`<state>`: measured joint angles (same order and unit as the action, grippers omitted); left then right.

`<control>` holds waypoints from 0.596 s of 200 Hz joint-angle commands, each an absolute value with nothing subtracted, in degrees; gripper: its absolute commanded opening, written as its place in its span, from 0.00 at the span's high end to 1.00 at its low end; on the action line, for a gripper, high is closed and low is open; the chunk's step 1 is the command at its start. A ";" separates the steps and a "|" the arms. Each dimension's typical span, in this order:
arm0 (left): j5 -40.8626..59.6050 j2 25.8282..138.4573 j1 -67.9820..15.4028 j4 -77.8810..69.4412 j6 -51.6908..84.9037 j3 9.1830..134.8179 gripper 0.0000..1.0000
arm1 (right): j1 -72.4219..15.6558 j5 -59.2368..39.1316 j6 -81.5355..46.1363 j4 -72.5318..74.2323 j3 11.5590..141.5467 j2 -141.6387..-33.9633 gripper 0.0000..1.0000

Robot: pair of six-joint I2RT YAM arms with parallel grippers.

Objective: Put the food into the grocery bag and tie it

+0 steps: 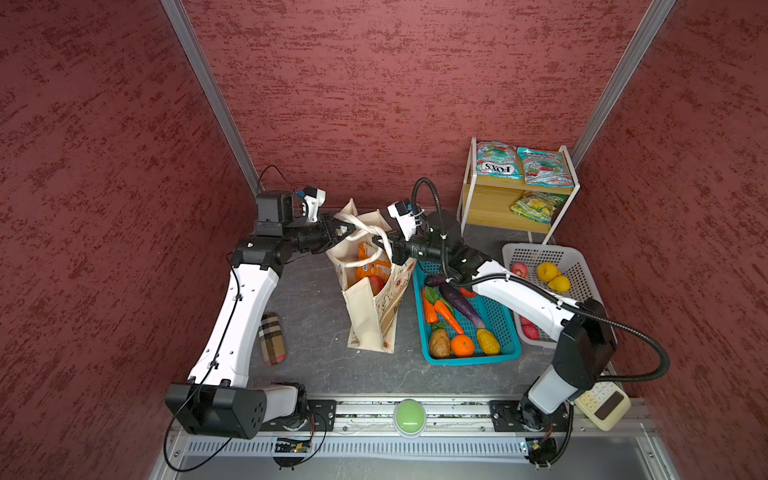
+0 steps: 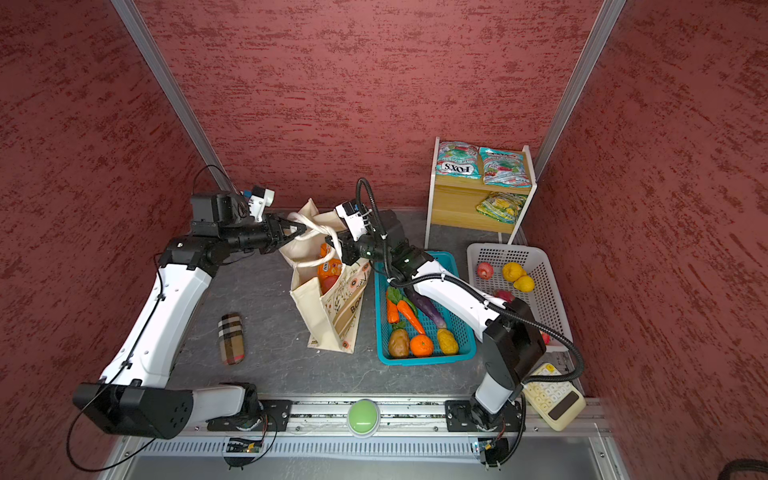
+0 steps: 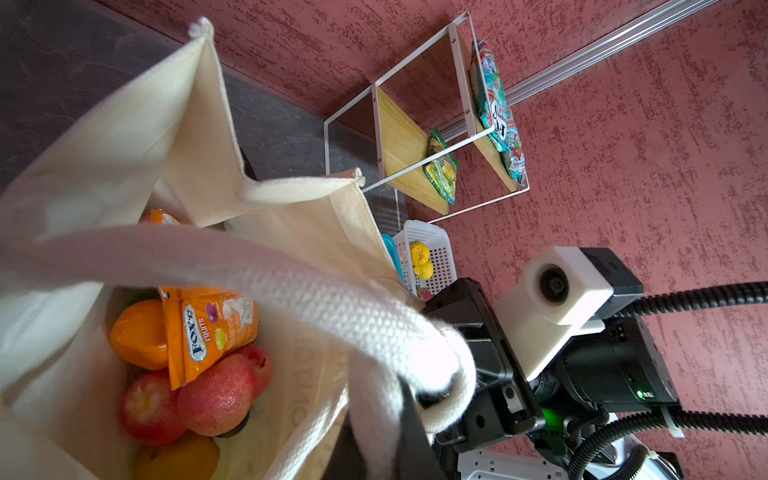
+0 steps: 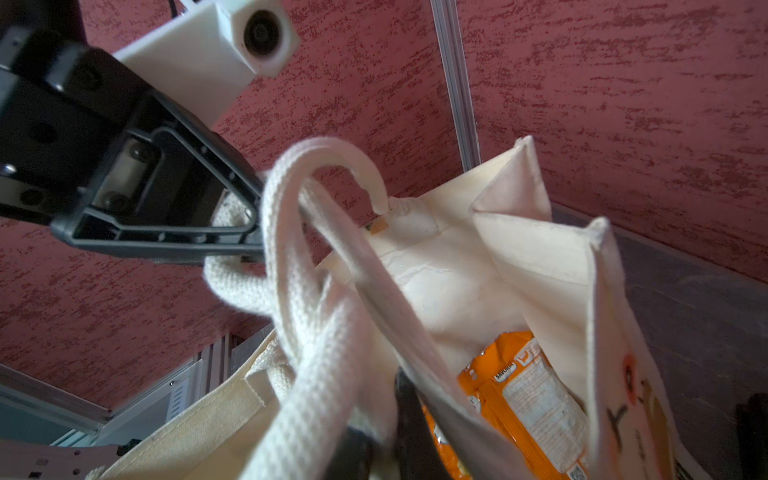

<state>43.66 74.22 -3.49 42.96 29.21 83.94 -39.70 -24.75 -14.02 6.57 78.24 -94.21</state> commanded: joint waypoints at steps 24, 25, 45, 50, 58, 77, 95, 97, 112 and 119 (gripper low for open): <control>36.49 70.93 -0.27 48.23 23.89 84.25 1.00 | -35.33 -10.47 -16.61 14.20 73.31 -88.43 0.92; 36.39 70.93 -0.26 48.33 23.90 84.27 1.00 | -35.29 -10.33 -16.70 14.35 73.17 -88.34 0.92; 35.13 70.76 -0.02 49.51 22.97 83.89 1.00 | -34.51 -8.79 -19.16 19.04 70.04 -86.42 0.92; 34.90 70.75 0.00 49.70 22.82 83.65 1.00 | -34.22 -8.51 -19.92 20.28 69.17 -85.96 0.92; 34.49 70.62 0.13 49.90 22.60 83.42 1.00 | -33.74 -8.38 -20.97 22.35 67.85 -85.17 0.92; 33.08 70.42 0.48 50.57 21.97 83.15 1.00 | -32.64 -9.21 -23.06 25.60 65.81 -83.95 0.92; 31.18 70.23 0.87 51.20 21.36 83.14 1.00 | -31.77 -9.10 -24.42 27.59 64.25 -83.51 0.92; 30.98 70.18 0.88 51.30 21.23 83.19 1.00 | -31.67 -9.07 -24.52 27.77 64.07 -83.50 0.92; 29.23 69.92 1.22 51.82 20.67 83.25 1.00 | -30.97 -8.45 -25.05 28.51 62.93 -81.20 0.92; 28.70 69.81 1.47 52.02 20.50 83.25 1.00 | -30.70 -8.05 -25.03 28.78 62.39 -80.76 0.92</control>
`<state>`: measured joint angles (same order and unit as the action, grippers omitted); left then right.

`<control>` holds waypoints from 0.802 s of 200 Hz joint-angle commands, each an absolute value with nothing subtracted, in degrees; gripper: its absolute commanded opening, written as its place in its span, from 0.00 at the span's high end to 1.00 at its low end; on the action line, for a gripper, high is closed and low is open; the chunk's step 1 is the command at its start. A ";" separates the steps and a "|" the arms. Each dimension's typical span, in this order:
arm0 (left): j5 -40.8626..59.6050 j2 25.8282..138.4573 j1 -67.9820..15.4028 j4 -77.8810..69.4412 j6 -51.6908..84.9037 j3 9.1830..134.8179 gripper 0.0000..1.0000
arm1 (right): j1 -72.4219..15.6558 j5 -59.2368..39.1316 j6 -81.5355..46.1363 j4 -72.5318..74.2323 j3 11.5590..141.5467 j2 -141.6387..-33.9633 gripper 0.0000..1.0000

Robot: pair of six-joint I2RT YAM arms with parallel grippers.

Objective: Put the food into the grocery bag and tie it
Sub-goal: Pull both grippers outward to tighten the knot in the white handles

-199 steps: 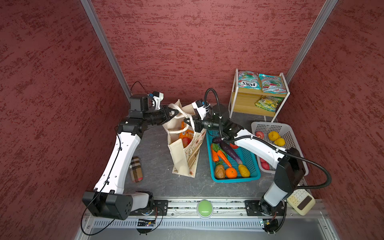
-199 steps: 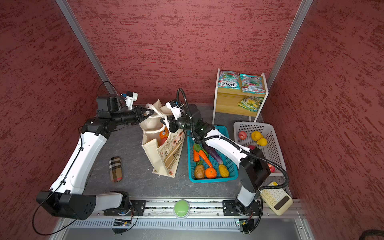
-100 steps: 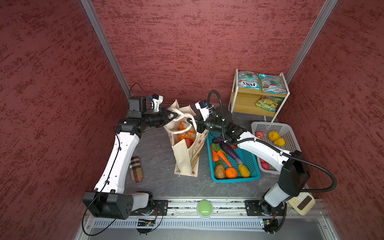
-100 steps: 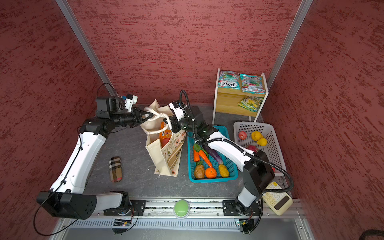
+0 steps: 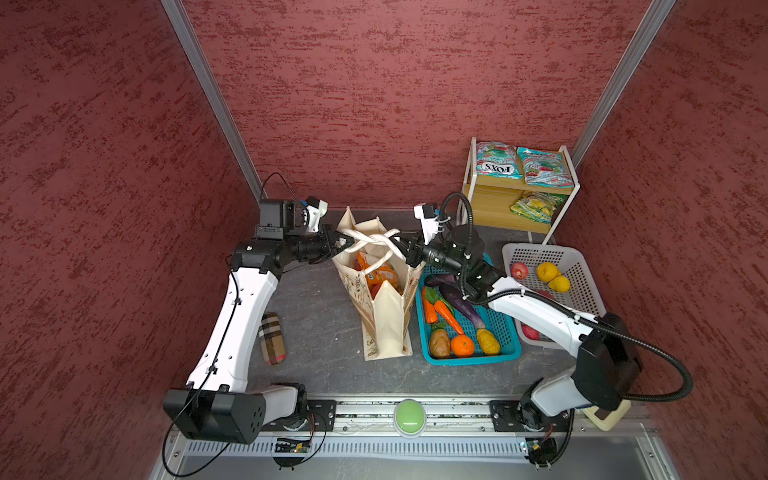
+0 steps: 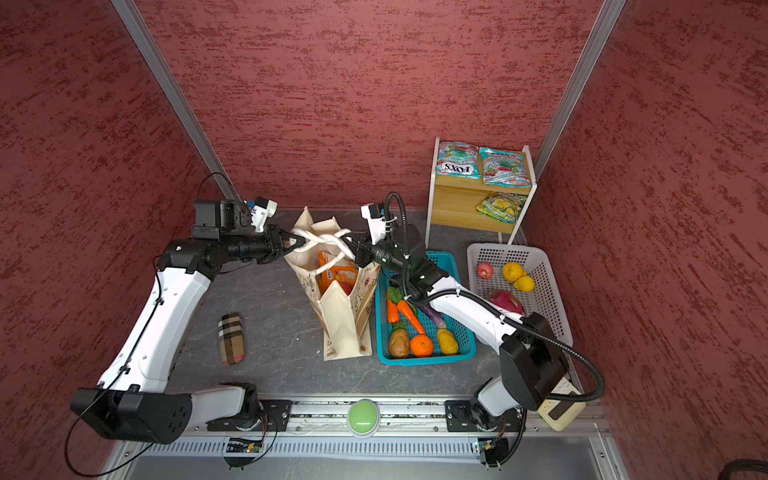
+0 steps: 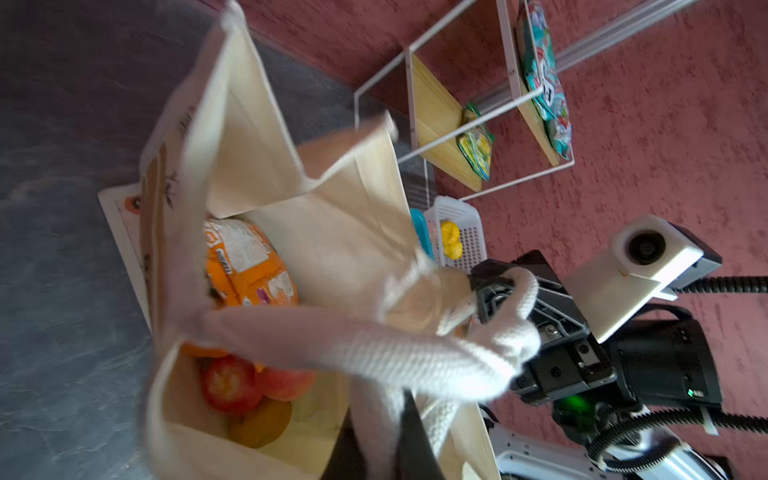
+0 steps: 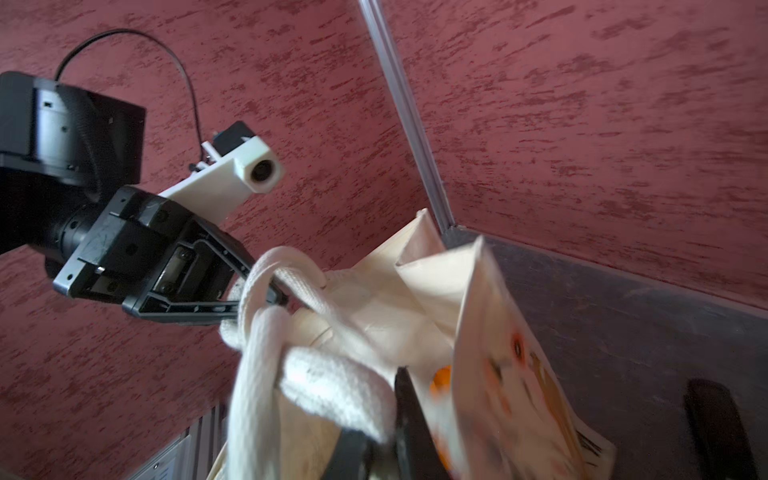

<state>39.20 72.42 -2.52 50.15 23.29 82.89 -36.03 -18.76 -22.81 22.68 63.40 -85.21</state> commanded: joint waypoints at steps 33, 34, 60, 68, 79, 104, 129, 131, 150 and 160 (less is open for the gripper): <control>27.77 69.36 3.13 52.05 20.32 83.03 1.00 | -29.55 -5.53 -25.14 29.35 59.79 -78.75 0.93; 27.77 69.35 3.15 52.04 20.31 83.00 1.00 | -29.49 -5.44 -25.14 29.35 59.73 -78.70 0.93; 27.47 68.86 4.92 51.01 20.96 82.57 1.00 | -28.67 -3.27 -24.84 28.84 57.97 -77.30 0.95; 27.36 68.67 5.67 50.44 21.43 82.37 1.00 | -28.52 -2.53 -24.64 28.51 57.40 -76.75 0.96; 27.17 68.39 6.81 49.81 22.17 81.84 1.00 | -28.24 -1.38 -24.12 27.71 56.68 -76.01 0.97; 25.75 67.81 9.79 48.52 23.76 80.49 1.00 | -27.84 2.25 -22.47 25.19 54.92 -73.98 1.00; 21.91 67.27 13.83 49.04 24.61 78.56 1.00 | -27.14 8.22 -20.38 20.92 53.40 -71.64 1.00; 21.54 67.14 14.27 49.04 24.72 78.29 1.00 | -27.09 8.82 -20.15 20.57 53.25 -71.52 1.00; 18.74 66.28 18.66 48.84 25.30 75.57 1.00 | -26.32 15.05 -18.46 17.05 51.83 -69.70 1.00; 17.20 66.10 20.59 48.85 25.16 74.33 1.00 | -25.54 18.09 -17.81 15.34 51.07 -69.00 1.00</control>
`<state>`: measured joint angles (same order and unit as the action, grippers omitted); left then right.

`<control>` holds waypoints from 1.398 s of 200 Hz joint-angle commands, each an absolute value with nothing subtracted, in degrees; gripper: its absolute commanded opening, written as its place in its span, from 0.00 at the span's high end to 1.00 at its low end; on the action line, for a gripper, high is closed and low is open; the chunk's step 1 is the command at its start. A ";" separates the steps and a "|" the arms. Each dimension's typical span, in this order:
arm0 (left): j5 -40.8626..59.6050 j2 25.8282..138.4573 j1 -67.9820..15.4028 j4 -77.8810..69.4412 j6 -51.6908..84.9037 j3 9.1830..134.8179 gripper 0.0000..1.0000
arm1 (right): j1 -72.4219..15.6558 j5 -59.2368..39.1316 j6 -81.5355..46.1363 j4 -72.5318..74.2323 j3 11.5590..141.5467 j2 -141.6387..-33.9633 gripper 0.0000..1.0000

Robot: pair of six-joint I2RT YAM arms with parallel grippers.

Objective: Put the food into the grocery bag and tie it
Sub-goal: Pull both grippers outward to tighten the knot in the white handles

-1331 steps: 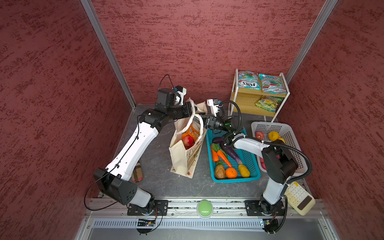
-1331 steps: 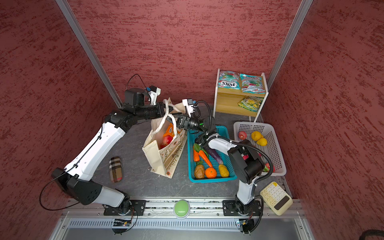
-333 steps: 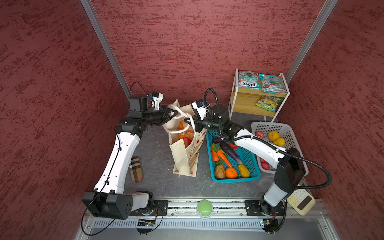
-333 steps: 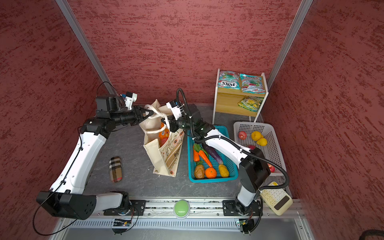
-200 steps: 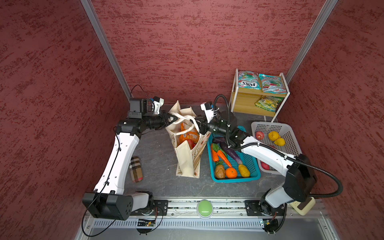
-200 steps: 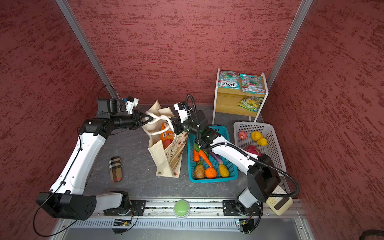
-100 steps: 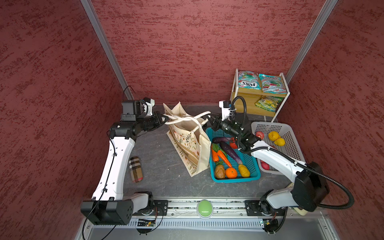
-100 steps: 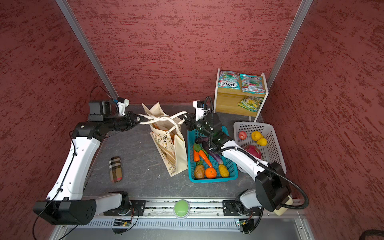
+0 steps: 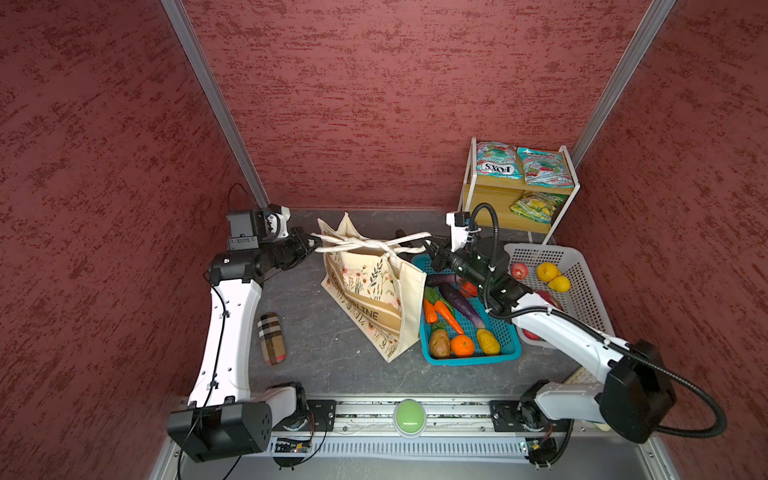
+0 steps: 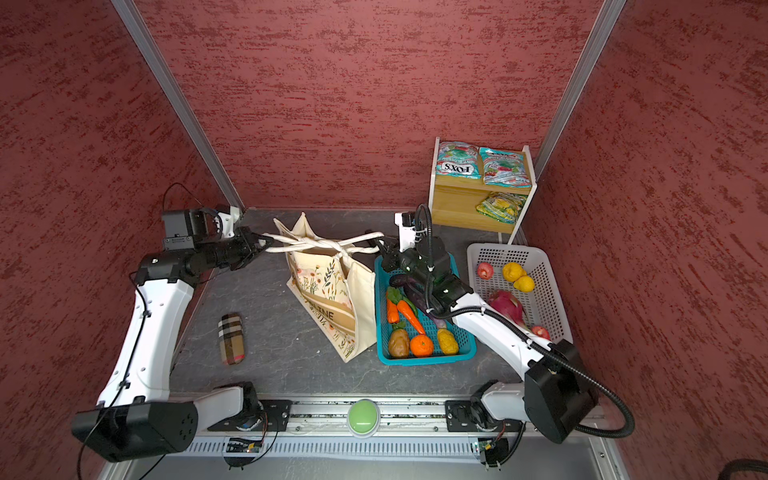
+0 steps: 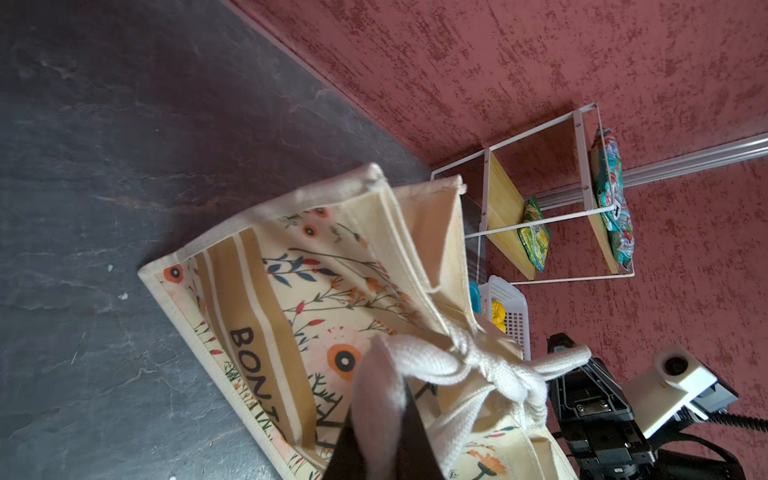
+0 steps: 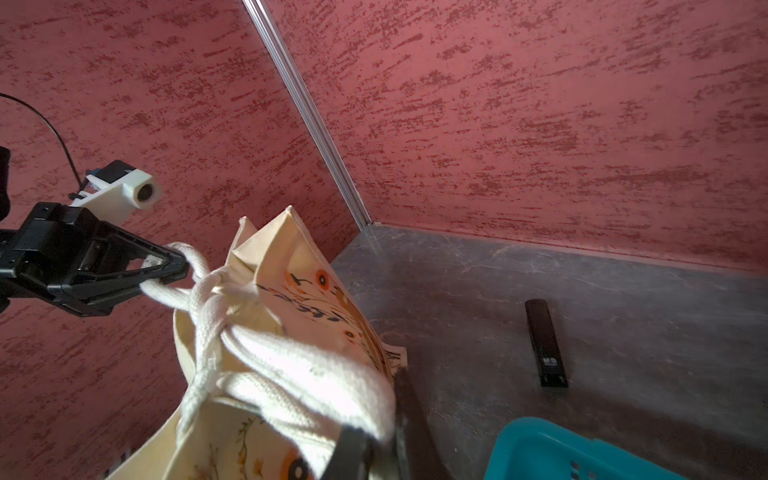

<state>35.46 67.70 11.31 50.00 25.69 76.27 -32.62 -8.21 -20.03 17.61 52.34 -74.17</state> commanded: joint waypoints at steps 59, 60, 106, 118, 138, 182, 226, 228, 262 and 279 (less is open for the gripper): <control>10.87 66.09 26.01 46.89 25.21 71.37 1.00 | -18.40 29.73 -17.90 11.13 46.24 -65.12 1.00; 10.84 66.09 26.15 46.87 25.26 71.37 1.00 | -18.30 29.81 -17.96 11.10 46.15 -65.13 1.00; 11.97 66.45 30.13 44.88 26.98 71.26 1.00 | -14.25 29.26 -18.94 10.54 43.86 -63.81 1.00; 12.72 66.47 30.30 44.27 27.40 71.24 1.00 | -14.28 28.28 -19.10 10.83 43.82 -63.89 1.00; 13.87 66.79 30.41 43.62 27.99 71.58 1.00 | -14.21 26.45 -19.20 11.89 43.77 -63.95 1.00; 16.79 68.34 34.56 43.68 28.92 73.87 1.00 | -14.22 26.59 -18.31 12.31 43.68 -63.20 1.00; 18.44 69.43 35.86 43.29 29.43 74.71 1.00 | -13.66 26.43 -17.84 11.60 43.37 -62.31 1.00; 18.52 69.43 35.86 43.32 29.40 74.71 1.00 | -13.65 26.36 -17.84 11.60 43.41 -62.31 1.00; 20.04 69.64 35.31 43.55 29.41 75.50 1.00 | -13.70 22.89 -18.54 12.72 43.63 -62.54 1.00; 21.04 69.61 33.70 43.41 29.59 75.83 1.00 | -13.66 18.78 -19.00 14.56 43.71 -62.56 1.00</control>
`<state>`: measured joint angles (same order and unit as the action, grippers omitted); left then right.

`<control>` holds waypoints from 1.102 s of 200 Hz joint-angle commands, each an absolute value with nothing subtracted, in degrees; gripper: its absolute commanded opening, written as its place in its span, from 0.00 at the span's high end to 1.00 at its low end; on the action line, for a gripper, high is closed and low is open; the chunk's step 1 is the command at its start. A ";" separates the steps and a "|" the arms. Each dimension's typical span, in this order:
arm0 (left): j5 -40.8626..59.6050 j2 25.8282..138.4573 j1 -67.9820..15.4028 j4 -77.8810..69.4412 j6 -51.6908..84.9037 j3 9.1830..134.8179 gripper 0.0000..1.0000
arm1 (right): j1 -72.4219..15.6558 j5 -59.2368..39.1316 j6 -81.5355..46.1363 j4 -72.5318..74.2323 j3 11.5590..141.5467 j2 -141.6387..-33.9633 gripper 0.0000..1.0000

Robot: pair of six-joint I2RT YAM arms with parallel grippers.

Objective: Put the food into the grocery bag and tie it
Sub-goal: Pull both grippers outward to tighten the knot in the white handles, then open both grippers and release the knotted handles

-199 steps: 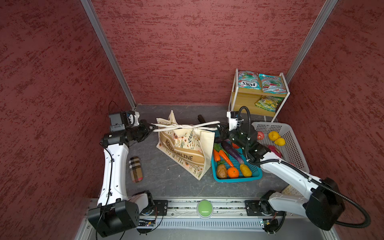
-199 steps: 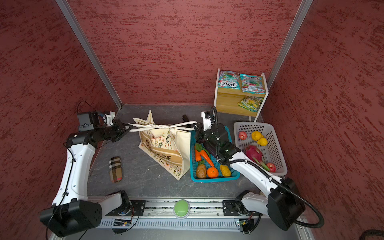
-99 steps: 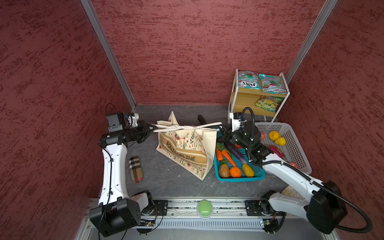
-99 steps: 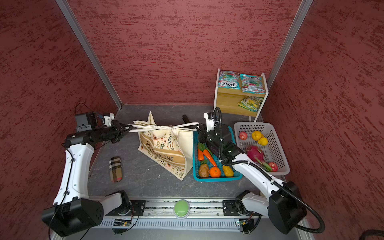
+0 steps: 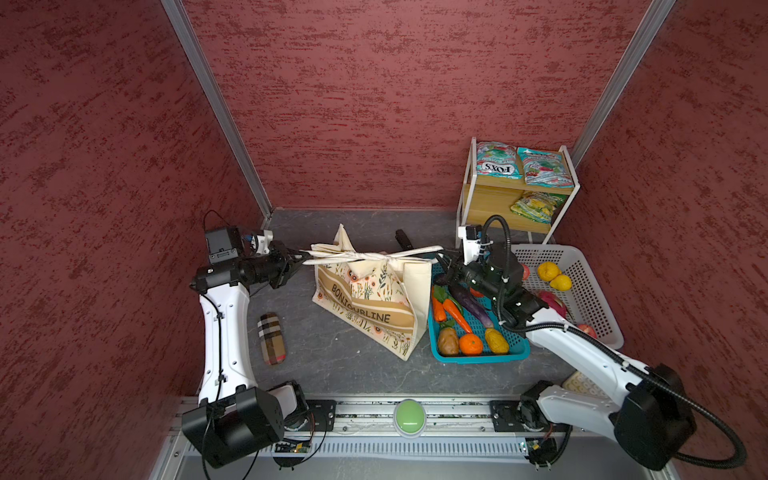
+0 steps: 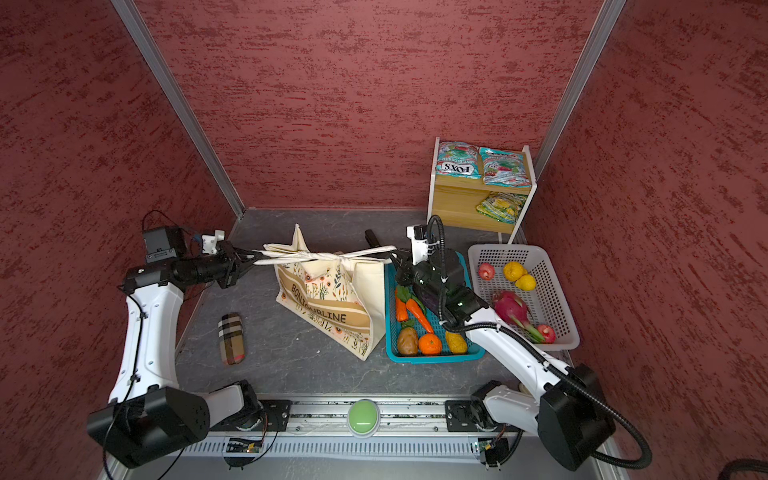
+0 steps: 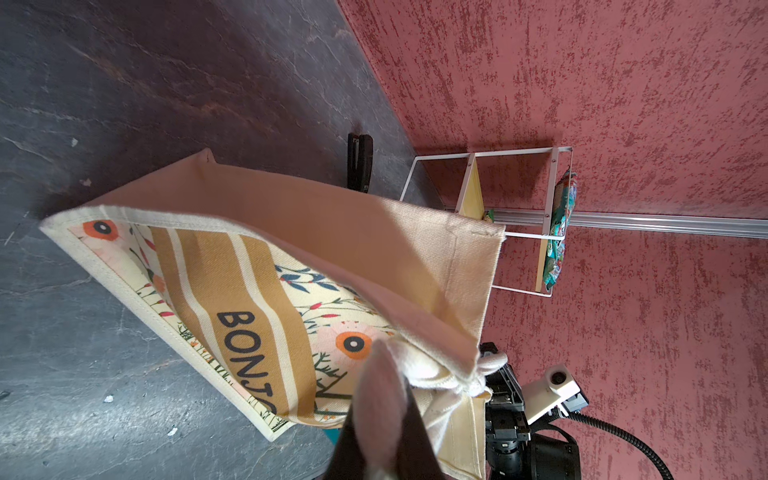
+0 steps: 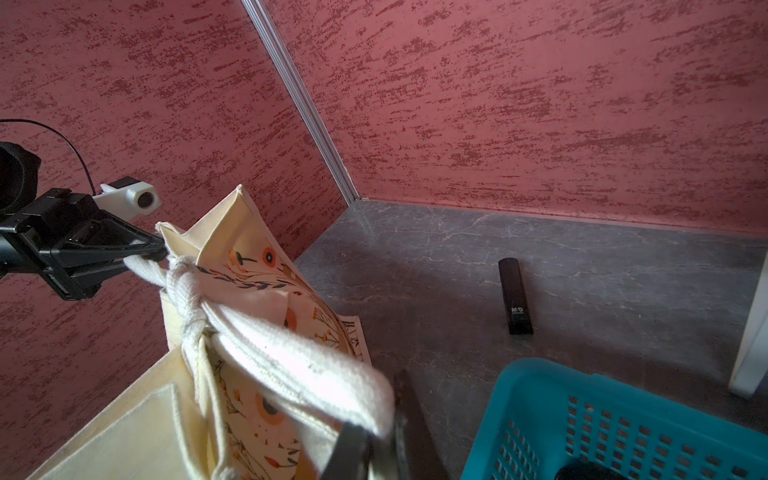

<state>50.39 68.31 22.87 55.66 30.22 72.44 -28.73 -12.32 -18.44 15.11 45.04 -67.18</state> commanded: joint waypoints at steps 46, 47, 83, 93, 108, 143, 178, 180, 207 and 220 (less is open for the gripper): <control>22.91 68.52 26.71 44.50 29.61 77.58 1.00 | -14.33 2.17 -18.29 19.76 44.64 -62.75 1.00; 23.01 68.50 26.58 44.49 29.61 77.60 1.00 | -14.37 1.92 -18.29 19.77 44.65 -62.80 1.00; 24.58 68.11 18.19 45.83 29.44 78.94 1.00 | -17.21 -6.64 -17.13 19.74 46.65 -64.36 1.00; 24.74 68.12 15.65 45.88 29.49 79.46 1.00 | -18.28 -7.72 -16.47 19.22 47.28 -64.96 1.00; 24.68 68.29 11.98 45.96 29.39 80.49 1.00 | -19.77 -9.01 -15.78 18.72 48.24 -65.88 1.00; 24.95 68.55 5.37 45.05 28.92 83.27 1.00 | -23.02 -9.93 -14.66 18.54 49.75 -67.61 1.00; 26.18 70.48 -0.33 46.65 26.99 86.07 1.00 | -26.45 -9.30 -13.54 18.90 51.39 -70.11 1.00; 26.25 70.49 -0.57 46.67 26.96 86.18 1.00 | -26.70 -9.25 -13.47 18.94 51.54 -70.29 1.00; 27.32 70.49 -2.36 46.90 26.29 86.28 1.00 | -29.36 -9.88 -12.12 19.07 53.33 -72.44 1.00; 27.51 70.32 -2.37 47.57 25.87 86.25 0.99 | -30.09 -10.27 -11.54 18.98 53.86 -72.92 1.00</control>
<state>27.77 70.54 -1.63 48.38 27.92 85.19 -28.23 -11.53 -14.06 16.93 51.20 -72.07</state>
